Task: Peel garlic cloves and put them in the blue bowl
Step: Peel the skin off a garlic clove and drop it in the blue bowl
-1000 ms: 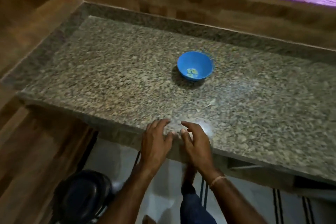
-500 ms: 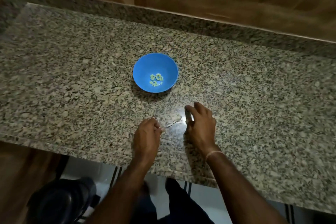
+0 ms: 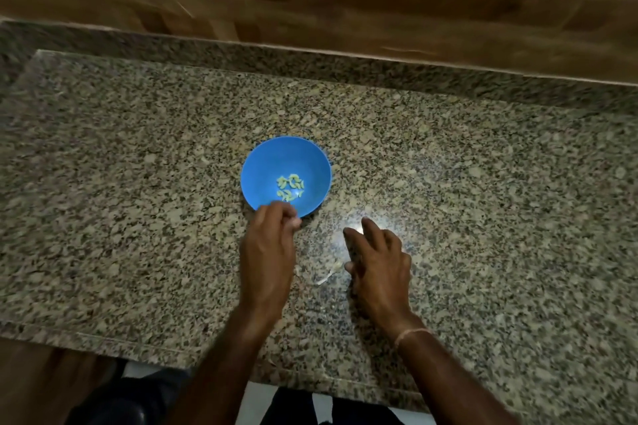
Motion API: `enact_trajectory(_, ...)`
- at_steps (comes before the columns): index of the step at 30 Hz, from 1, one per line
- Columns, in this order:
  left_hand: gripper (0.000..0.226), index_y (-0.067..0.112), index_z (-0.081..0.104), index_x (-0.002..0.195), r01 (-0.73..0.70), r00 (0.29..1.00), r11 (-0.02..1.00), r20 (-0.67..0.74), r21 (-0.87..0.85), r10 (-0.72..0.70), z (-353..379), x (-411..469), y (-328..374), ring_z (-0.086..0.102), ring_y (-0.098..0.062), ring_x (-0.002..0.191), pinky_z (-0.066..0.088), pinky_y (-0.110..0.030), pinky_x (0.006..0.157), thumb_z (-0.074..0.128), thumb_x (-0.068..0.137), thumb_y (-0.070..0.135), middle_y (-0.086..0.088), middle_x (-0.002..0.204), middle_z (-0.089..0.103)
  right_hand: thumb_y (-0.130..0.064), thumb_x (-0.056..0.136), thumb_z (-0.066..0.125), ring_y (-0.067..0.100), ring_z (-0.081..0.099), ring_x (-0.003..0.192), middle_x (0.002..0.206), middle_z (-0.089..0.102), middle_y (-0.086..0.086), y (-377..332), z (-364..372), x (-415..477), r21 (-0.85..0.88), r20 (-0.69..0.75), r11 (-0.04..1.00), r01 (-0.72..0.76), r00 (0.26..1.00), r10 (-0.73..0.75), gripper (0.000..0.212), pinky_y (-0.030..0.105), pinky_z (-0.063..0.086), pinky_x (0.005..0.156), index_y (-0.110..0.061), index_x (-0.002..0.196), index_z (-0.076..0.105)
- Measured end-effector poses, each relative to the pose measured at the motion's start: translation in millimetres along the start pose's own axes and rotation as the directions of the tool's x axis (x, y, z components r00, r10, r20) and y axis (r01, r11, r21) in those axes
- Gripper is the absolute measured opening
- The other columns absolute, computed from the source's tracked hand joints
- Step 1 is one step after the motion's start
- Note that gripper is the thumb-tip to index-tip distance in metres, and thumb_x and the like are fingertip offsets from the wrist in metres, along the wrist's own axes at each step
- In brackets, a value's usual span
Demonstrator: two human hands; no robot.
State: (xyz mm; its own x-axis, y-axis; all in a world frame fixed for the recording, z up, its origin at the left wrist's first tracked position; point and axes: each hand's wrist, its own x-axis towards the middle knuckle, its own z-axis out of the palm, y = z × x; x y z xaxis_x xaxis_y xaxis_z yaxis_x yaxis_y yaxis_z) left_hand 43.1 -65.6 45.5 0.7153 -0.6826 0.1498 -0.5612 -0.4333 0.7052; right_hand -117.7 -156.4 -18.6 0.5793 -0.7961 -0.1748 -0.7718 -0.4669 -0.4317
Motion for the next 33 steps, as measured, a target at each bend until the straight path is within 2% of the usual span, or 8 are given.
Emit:
enact_trajectory(8, 0.014, 0.016, 0.067, 0.11, -0.069, 0.996, 0.991, -0.04, 0.119, 0.074, 4, 28, -3, 0.061, -0.023, 0.097, 0.046, -0.033, 0.069, 0.071, 0.096, 0.016, -0.001, 0.109, 0.063, -0.023, 0.092, 0.075, 0.025, 0.028, 0.141, 0.165, 0.033, -0.005, 3, -3, 1, 0.049, -0.021, 0.998, 0.034, 0.999, -0.033, 0.061, 0.047, 0.041, 0.096, -0.036, 0.147, 0.051)
enact_trajectory(12, 0.027, 0.026, 0.061, 0.123, -0.042, 0.951, 0.999, 0.306, 0.003, 0.039, 37, -45, -3, 0.06, -0.014, 0.102, 0.053, -0.036, 0.076, 0.064, 0.099, 0.037, 0.007, 0.114, 0.057, -0.017, 0.091, 0.074, 0.023, 0.031, 0.142, 0.163, 0.038, -0.004, 15, -1, 0, 0.143, -0.048, 0.988, 0.059, 0.997, -0.053, 0.056, 0.047, 0.043, 0.101, -0.031, 0.143, 0.057)
enact_trajectory(16, 0.027, 0.024, 0.064, 0.123, -0.046, 0.937, 0.998, 0.348, 0.045, 0.027, 63, -60, -19, 0.061, -0.02, 0.1, 0.053, -0.037, 0.074, 0.07, 0.096, 0.02, 0.004, 0.11, 0.056, -0.012, 0.092, 0.072, 0.019, 0.041, 0.135, 0.151, 0.052, -0.003, 24, 6, -6, 0.287, -0.121, 0.953, 0.093, 0.991, -0.061, 0.041, 0.042, 0.047, 0.105, -0.025, 0.132, 0.068)
enact_trajectory(18, 0.022, 0.026, 0.069, 0.114, 0.103, 0.938, 0.992, 0.34, -0.071, -0.073, 65, -57, -20, 0.064, -0.014, 0.091, 0.054, -0.032, 0.072, 0.071, 0.095, 0.016, 0.005, 0.104, 0.063, -0.011, 0.093, 0.071, 0.014, 0.051, 0.127, 0.138, 0.06, -0.005, 25, 6, -12, 0.41, -0.145, 0.907, 0.095, 0.989, -0.038, 0.033, 0.039, 0.052, 0.103, -0.021, 0.125, 0.073)
enact_trajectory(22, 0.015, 0.023, 0.073, 0.111, 0.68, 0.727, 0.566, 0.532, -0.466, -0.435, 59, -47, -9, 0.072, -0.019, 0.093, 0.055, -0.031, 0.076, 0.07, 0.098, 0.016, -0.005, 0.1, 0.077, -0.005, 0.095, 0.071, 0.015, 0.072, 0.109, 0.113, 0.077, -0.002, 8, -4, -22, 0.832, 0.094, 0.541, -0.121, 0.993, 0.077, 0.023, 0.047, 0.059, 0.097, -0.015, 0.116, 0.077)
enact_trajectory(26, 0.02, 0.014, 0.072, 0.118, 0.715, 0.699, 0.419, 0.584, -0.56, -0.413, 54, -52, -1, 0.073, -0.027, 0.103, 0.055, -0.039, 0.088, 0.068, 0.098, 0.012, -0.013, 0.108, 0.078, -0.008, 0.094, 0.074, 0.038, 0.074, 0.102, 0.106, 0.078, 0.014, 2, -5, -27, 0.927, 0.217, 0.297, -0.228, 0.974, 0.069, 0.016, 0.063, 0.058, 0.092, -0.01, 0.11, 0.077)
enact_trajectory(29, 0.02, 0.014, 0.073, 0.117, 0.7, 0.714, 0.42, 0.556, -0.577, -0.426, 50, -55, 6, 0.073, -0.026, 0.106, 0.058, -0.037, 0.09, 0.064, 0.1, 0.008, -0.01, 0.109, 0.078, -0.01, 0.093, 0.076, 0.036, 0.074, 0.102, 0.104, 0.078, 0.013, 0, -11, -28, 0.933, 0.205, 0.287, -0.218, 0.976, 0.075, 0.016, 0.056, 0.061, 0.091, -0.008, 0.109, 0.076)
enact_trajectory(33, 0.02, 0.016, 0.073, 0.118, 0.684, 0.729, 0.431, 0.552, -0.588, -0.405, 47, -57, 12, 0.073, -0.024, 0.109, 0.058, -0.04, 0.092, 0.063, 0.102, 0.011, -0.007, 0.113, 0.078, -0.011, 0.091, 0.079, 0.018, 0.074, 0.101, 0.104, 0.078, 0.001, 1, -17, -31, 0.89, 0.055, 0.449, -0.082, 0.996, 0.074, 0.015, 0.038, 0.061, 0.088, -0.011, 0.106, 0.078)
